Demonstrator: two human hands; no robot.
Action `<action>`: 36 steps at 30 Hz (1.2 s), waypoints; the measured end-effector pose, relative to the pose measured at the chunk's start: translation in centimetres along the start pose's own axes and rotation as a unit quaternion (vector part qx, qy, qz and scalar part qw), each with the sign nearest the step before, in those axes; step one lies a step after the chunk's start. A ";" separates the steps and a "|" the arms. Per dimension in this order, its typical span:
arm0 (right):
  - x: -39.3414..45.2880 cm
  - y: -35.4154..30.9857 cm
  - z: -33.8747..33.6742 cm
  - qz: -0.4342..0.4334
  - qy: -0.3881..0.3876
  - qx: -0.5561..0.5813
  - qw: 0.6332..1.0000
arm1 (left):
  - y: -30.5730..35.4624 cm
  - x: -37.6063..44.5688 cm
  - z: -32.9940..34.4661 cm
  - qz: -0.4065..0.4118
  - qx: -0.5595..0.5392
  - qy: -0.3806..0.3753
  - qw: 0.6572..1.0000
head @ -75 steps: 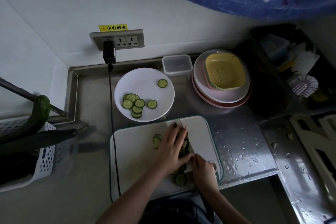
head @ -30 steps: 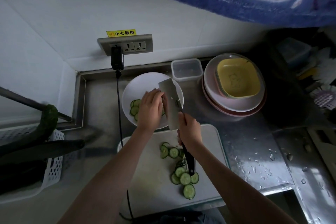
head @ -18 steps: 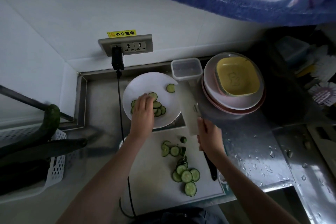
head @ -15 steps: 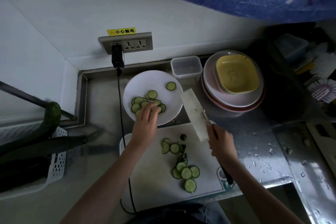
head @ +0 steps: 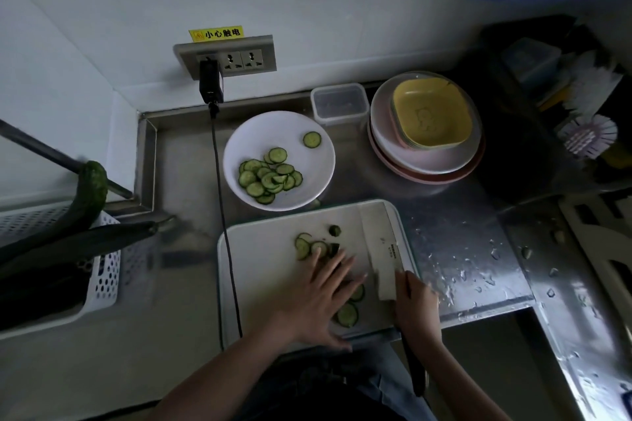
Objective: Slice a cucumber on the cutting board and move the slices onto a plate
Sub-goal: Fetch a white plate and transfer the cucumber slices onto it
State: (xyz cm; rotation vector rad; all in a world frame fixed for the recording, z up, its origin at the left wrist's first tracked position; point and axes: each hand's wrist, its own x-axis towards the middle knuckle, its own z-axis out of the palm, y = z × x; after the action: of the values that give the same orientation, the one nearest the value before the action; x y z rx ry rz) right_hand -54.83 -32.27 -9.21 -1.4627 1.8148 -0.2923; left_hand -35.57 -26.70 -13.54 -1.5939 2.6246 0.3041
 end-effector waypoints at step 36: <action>-2.6 -3.3 3.9 0.001 -0.034 0.030 0.999 | -0.4 3.2 -0.3 -0.343 -0.154 0.151 0.914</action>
State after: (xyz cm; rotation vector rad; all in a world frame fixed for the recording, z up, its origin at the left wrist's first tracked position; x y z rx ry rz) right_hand -49.69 -29.90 -8.77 -1.4125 1.7387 -0.2909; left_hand -36.74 -29.71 -13.82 -2.7239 2.0502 0.4644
